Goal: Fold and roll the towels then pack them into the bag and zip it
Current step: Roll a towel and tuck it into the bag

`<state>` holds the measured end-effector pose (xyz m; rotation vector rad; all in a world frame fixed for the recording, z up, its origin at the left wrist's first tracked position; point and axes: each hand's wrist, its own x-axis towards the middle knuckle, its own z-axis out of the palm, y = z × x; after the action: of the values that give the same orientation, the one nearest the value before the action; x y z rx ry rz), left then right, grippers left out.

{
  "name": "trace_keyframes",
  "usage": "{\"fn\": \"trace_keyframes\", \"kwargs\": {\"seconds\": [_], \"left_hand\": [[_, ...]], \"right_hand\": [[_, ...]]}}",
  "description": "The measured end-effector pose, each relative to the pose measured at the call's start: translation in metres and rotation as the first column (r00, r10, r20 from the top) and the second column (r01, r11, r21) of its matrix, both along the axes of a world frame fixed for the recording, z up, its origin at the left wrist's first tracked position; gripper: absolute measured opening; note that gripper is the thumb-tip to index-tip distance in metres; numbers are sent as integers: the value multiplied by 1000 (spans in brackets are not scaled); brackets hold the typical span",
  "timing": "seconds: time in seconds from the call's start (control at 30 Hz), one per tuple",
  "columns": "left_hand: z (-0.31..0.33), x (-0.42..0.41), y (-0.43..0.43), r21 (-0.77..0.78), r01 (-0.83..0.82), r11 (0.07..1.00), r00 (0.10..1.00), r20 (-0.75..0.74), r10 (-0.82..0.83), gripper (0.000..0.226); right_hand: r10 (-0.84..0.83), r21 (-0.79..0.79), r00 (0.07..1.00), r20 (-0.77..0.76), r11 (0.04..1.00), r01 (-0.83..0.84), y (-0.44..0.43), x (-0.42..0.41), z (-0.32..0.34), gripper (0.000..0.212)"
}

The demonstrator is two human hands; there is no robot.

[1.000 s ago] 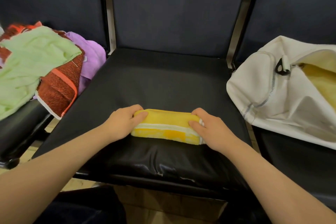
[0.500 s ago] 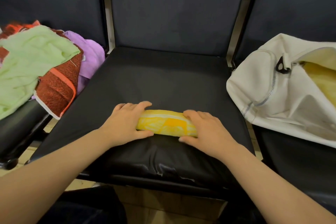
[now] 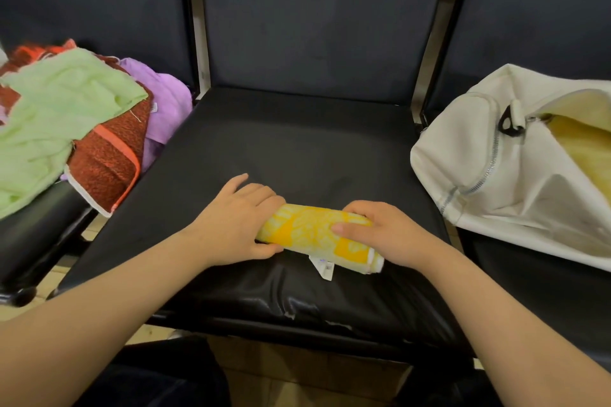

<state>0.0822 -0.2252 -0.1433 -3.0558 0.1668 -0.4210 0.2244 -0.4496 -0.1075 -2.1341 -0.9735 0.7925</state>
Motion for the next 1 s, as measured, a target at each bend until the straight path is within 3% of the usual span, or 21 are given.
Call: {"fn": "trace_keyframes", "kwargs": {"seconds": [0.1, 0.17, 0.23, 0.33, 0.43, 0.47, 0.5, 0.57, 0.67, 0.83, 1.0], "left_hand": [[6, 0, -2, -238, -6, 971, 994, -109, -21, 70], [5, -1, -1, -470, -96, 877, 985, -171, 16, 74], [2, -1, -2, -583, -139, 800, 990, -92, 105, 74], [2, 5, -12, -546, -147, 825, 926, 217, 308, 57], [11, 12, -30, -496, -20, 868, 925, 321, 205, 37], [17, 14, -38, -581, 5, 814, 936, 289, 200, 38], [25, 14, -46, -715, -18, 699, 940, 226, 256, 38], [40, 14, -62, -912, -128, 390, 928, 28, 371, 27], [57, 20, -84, -951, -305, 54, 916, -277, 289, 30], [56, 31, -100, -911, -289, -294, 873, -376, 309, 45], [60, 34, -99, -827, -241, -508, 858, -426, 286, 41]], "right_hand": [[0, -9, 997, -83, 1000, -1, -1, 1, 6, 30], [8, -17, 984, -180, 1000, -11, -2, 2, 11, 31], [-28, 5, 958, -285, 1000, 30, -2, 0, 12, 36], [-119, 79, 904, -410, 983, 165, 3, -8, 9, 39], [-194, 162, 844, -501, 936, 312, 12, -19, 5, 33], [-206, 192, 828, -522, 917, 349, 14, -22, 4, 31], [-212, 219, 815, -540, 899, 379, 15, -24, 4, 28], [-219, 248, 788, -575, 871, 423, 16, -29, 3, 28], [-186, 298, 770, -610, 847, 441, 16, -38, 1, 29], [-60, 349, 742, -668, 855, 383, 14, -40, 5, 29], [22, 295, 657, -754, 904, 308, 7, -39, 11, 37]]}}
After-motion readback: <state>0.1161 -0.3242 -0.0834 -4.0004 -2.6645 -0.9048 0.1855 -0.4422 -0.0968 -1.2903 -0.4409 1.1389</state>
